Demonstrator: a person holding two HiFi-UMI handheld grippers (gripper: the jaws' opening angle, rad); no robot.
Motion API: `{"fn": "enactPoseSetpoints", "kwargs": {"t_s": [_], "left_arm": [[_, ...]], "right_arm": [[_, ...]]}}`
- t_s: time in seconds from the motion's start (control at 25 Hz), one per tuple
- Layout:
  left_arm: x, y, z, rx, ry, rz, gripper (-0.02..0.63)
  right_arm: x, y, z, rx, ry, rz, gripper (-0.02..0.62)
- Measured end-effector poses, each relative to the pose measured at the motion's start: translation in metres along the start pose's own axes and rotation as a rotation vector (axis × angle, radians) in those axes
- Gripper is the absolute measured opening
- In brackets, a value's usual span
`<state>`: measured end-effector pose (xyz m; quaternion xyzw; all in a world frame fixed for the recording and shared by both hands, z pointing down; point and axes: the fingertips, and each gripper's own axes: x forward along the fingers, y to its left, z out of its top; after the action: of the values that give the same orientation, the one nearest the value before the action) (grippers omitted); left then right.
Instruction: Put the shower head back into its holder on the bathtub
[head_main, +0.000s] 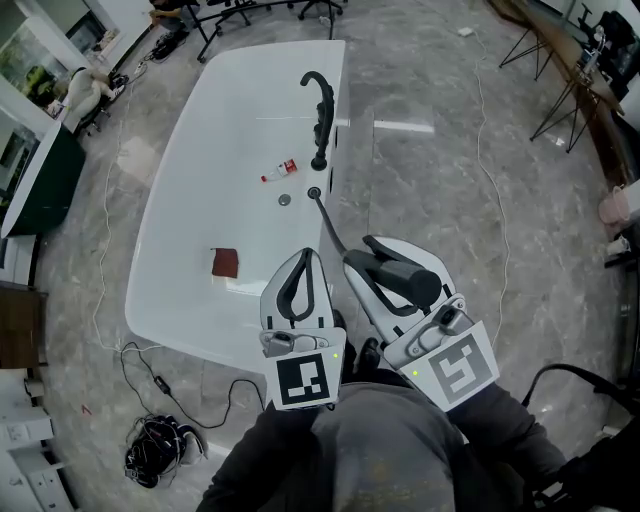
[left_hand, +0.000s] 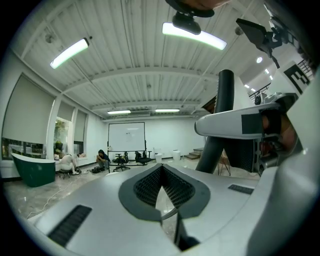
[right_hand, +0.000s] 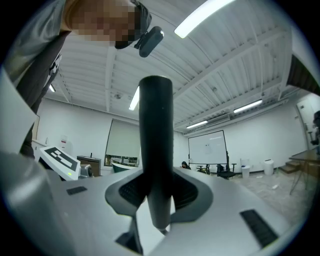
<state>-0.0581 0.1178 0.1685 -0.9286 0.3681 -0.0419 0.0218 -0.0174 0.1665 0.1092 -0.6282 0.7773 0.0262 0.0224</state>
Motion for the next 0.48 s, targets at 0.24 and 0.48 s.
{"fn": "enactPoseSetpoints", "kwargs": {"t_s": [0.24,0.48], "left_arm": [[0.020,0.013,-0.006,-0.021,0.009,-0.008,0.002],[0.033,0.021,-0.010,-0.037,0.021,-0.013,0.002]], "right_arm": [[0.017,-0.005,-0.008,-0.004,0.028,-0.003,0.121],[0.031,-0.011,-0.013,0.002,0.046,-0.004,0.121]]}}
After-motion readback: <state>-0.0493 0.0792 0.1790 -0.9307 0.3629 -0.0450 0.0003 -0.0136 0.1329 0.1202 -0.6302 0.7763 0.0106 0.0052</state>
